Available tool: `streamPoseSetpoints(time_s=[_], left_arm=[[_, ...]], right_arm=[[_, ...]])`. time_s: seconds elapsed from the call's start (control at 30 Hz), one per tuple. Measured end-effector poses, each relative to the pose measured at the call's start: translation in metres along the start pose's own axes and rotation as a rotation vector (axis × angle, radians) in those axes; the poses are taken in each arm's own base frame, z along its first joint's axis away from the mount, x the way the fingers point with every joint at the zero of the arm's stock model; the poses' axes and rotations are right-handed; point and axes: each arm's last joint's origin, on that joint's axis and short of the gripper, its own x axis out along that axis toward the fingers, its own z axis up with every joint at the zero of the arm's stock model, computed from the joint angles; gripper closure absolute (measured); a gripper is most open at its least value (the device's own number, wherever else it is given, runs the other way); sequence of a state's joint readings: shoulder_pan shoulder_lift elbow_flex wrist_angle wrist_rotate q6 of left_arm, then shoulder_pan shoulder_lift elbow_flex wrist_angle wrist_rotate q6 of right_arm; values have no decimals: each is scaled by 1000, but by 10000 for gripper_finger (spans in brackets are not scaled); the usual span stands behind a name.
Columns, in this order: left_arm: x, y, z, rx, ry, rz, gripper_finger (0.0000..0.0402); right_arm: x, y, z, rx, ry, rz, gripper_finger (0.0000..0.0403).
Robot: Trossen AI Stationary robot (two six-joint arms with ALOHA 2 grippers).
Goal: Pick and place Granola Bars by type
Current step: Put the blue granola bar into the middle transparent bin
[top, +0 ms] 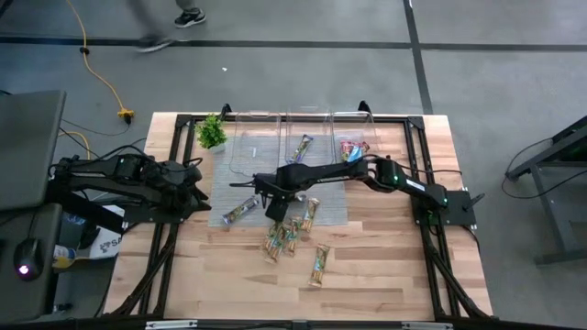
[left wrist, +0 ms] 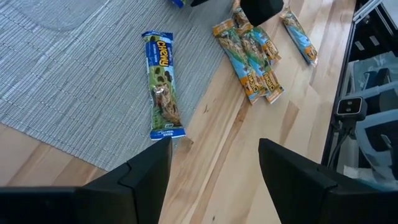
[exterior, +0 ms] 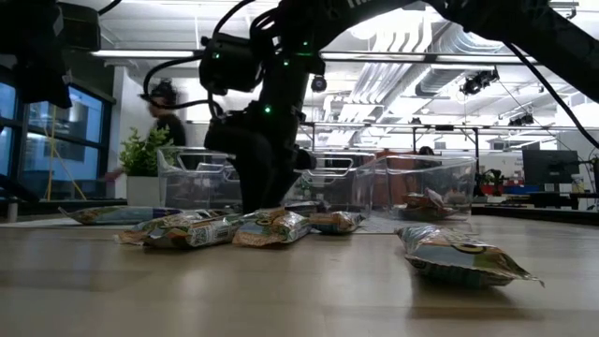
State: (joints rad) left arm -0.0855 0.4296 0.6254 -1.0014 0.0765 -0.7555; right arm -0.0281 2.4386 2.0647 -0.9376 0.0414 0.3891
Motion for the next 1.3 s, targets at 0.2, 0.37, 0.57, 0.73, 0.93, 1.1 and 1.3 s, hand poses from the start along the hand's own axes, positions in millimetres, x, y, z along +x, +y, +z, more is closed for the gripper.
streamPoseSetpoints(time_s=[0.2,0.37,0.57,0.73,0.93,1.1,1.3], left_arm=[[0,0,-1,-1,10,-4,170],[0,0,-1,-1,18,-12,170],[0,0,-1,-1,18,-12,170],[0,0,-1,-5,18,-13,170],[0,0,-1,-9,18,-13,170],[0,0,-1,-8,18,-12,170],[0,0,-1,-9,18,-12,170]], right_arm=[[-4,7,-3,27,14,40,307],[-16,19,-6,6,3,90,342],[-53,29,-3,0,-96,134,351],[-97,23,1,57,-215,107,352],[-156,-13,10,181,-389,31,353],[-195,-59,16,287,-512,-91,352],[-198,-121,20,391,-465,-198,352]])
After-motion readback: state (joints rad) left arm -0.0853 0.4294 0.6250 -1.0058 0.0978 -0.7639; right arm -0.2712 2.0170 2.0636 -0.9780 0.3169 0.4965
